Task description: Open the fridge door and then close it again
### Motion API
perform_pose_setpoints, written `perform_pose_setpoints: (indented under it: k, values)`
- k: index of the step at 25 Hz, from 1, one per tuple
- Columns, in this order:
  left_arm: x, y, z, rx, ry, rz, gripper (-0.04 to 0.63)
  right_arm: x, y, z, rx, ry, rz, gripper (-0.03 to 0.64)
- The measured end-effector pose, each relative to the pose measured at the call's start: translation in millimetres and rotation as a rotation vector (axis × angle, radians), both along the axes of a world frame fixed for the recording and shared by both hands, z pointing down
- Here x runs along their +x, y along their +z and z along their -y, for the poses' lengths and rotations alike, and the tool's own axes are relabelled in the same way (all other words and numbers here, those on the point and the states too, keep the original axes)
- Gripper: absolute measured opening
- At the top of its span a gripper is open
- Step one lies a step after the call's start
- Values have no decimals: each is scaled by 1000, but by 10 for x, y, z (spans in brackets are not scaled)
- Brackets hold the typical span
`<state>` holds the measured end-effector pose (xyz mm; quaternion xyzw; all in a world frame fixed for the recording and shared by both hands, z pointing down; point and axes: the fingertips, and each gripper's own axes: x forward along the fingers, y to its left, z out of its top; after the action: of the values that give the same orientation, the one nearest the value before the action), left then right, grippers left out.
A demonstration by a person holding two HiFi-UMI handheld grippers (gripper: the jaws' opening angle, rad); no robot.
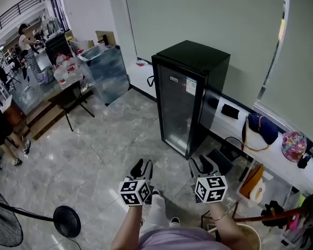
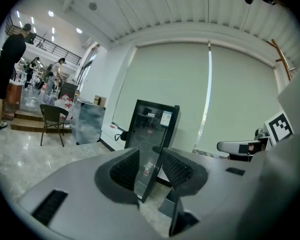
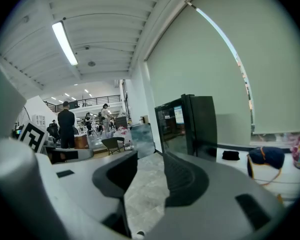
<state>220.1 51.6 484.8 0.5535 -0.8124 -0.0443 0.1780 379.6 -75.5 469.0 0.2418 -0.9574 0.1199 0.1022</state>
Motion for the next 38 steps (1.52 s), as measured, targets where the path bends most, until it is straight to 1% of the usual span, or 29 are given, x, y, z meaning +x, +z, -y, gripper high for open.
perform_pose_setpoints:
  k: [5, 9, 13, 19, 25, 31, 38]
  values:
    - [-343, 101, 220, -4, 10, -16, 129, -281, 87, 240, -3, 23, -22, 167]
    - [-813, 115, 483, 1, 18, -16, 130, -688, 82, 479, 10, 34, -30, 170]
    - [-1259, 126, 825, 4, 48, -17, 130, -1128, 79, 785, 18, 56, -41, 170]
    - [-1958, 71, 1203, 14, 81, -26, 130, -1801, -35, 1123, 42, 91, -52, 170]
    - [-2568, 13, 1516, 30, 101, -26, 130, -2321, -154, 1446, 72, 143, -55, 170]
    - [-2909, -14, 1798, 36, 132, -10, 130, -2650, -167, 1648, 88, 165, -65, 169]
    - [-3135, 32, 2094, 31, 152, -11, 130, -2884, -135, 1889, 96, 175, -84, 169]
